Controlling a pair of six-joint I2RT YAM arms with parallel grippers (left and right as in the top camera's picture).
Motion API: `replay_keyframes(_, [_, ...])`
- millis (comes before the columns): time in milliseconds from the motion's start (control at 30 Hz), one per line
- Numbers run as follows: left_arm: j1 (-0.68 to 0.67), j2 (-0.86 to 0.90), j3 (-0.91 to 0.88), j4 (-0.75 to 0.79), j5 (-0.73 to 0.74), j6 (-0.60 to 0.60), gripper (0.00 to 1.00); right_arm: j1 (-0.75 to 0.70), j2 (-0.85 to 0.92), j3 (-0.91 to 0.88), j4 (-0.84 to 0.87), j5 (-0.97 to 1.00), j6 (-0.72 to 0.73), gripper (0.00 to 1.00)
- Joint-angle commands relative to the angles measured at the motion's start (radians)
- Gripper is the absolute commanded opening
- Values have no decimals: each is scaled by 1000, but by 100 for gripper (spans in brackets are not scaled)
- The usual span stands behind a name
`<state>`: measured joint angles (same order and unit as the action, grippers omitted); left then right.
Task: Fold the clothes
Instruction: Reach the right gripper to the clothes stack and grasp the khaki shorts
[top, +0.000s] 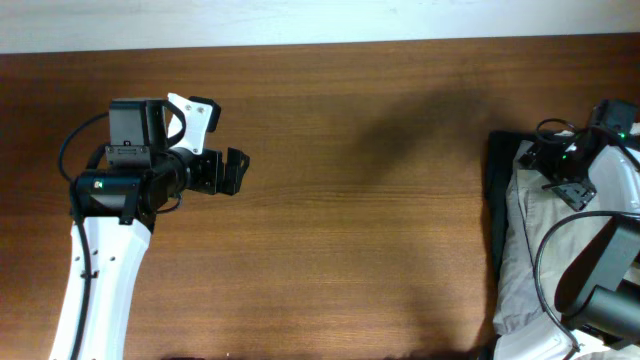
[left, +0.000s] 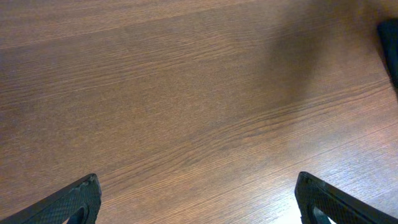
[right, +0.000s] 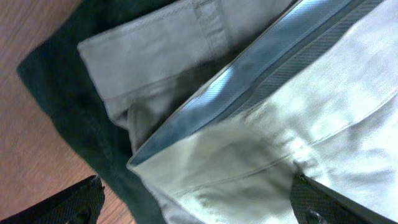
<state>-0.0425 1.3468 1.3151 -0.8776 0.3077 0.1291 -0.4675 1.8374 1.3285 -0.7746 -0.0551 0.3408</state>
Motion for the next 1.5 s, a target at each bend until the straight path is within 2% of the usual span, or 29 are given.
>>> replay_keyframes(0, [3, 0, 21, 5, 18, -12, 99, 76, 17, -4, 6, 68, 13, 94])
replay_keyframes(100, [3, 0, 21, 5, 18, -12, 99, 135, 51, -4, 40, 200, 13, 76])
replay_keyframes(200, [3, 0, 21, 5, 18, -12, 99, 164, 89, -4, 51, 341, 13, 72])
replay_keyframes(367, [3, 0, 21, 5, 18, -12, 99, 166, 118, -4, 60, 391, 15, 53])
replay_keyframes(433, [3, 0, 21, 6, 18, -12, 99, 166, 118, -3, 39, 412, 16, 37])
replay_keyframes(467, [3, 0, 21, 6, 18, -12, 99, 166, 117, -3, 34, 412, 16, 18])
replay_keyframes(500, [3, 0, 21, 6, 18, -12, 99, 166, 115, 5, 19, 411, 16, 7])
replay_keyframes(533, [3, 0, 21, 5, 18, -12, 99, 166, 110, 18, 4, 407, 16, 4])
replay_keyframes(700, [3, 0, 21, 10, 18, -11, 99, 166, 46, 160, -150, 402, 16, 6])
replay_keyframes(733, [3, 0, 21, 10, 18, -11, 99, 166, 45, 182, -172, 397, 16, 9])
replay_keyframes(767, [3, 0, 21, 9, 18, -11, 99, 166, 46, 181, -177, 381, 16, 18])
replay_keyframes(833, [3, 0, 21, 9, 18, -12, 99, 166, 53, 158, -167, 362, 16, 24])
replay_keyframes(867, [3, 0, 21, 8, 18, -11, 99, 166, 59, 137, -152, 351, 16, 38])
replay_keyframes(1000, [3, 0, 21, 9, 18, -11, 99, 166, 89, 50, -79, 328, 16, 50])
replay_keyframes(1033, [3, 0, 21, 9, 18, -11, 99, 166, 89, 39, -66, 313, 16, 51])
replay_keyframes(1067, [3, 0, 21, 9, 18, -11, 99, 166, 89, 37, -66, 314, 16, 49])
replay_keyframes(1133, [3, 0, 21, 9, 18, -11, 99, 166, 89, 35, -74, 314, 16, 51])
replay_keyframes(1167, [3, 0, 21, 9, 18, -11, 99, 166, 89, 28, -73, 313, 16, 43])
replay_keyframes(1200, [3, 0, 21, 9, 18, -11, 99, 166, 89, 22, -72, 314, 16, 28])
replay_keyframes(1233, [3, 0, 21, 9, 18, -11, 99, 165, 89, 16, -71, 320, 16, 4])
replay_keyframes(1333, [3, 0, 21, 9, 18, -11, 99, 164, 57, 79, -121, 327, 16, 4])
replay_keyframes(1433, [4, -1, 21, 9, 16, -11, 98, 169, -51, 304, -285, 286, -3, 4])
replay_keyframes(1467, [4, -1, 22, 9, 6, -12, 95, 180, -75, 385, -329, 242, -23, 4])
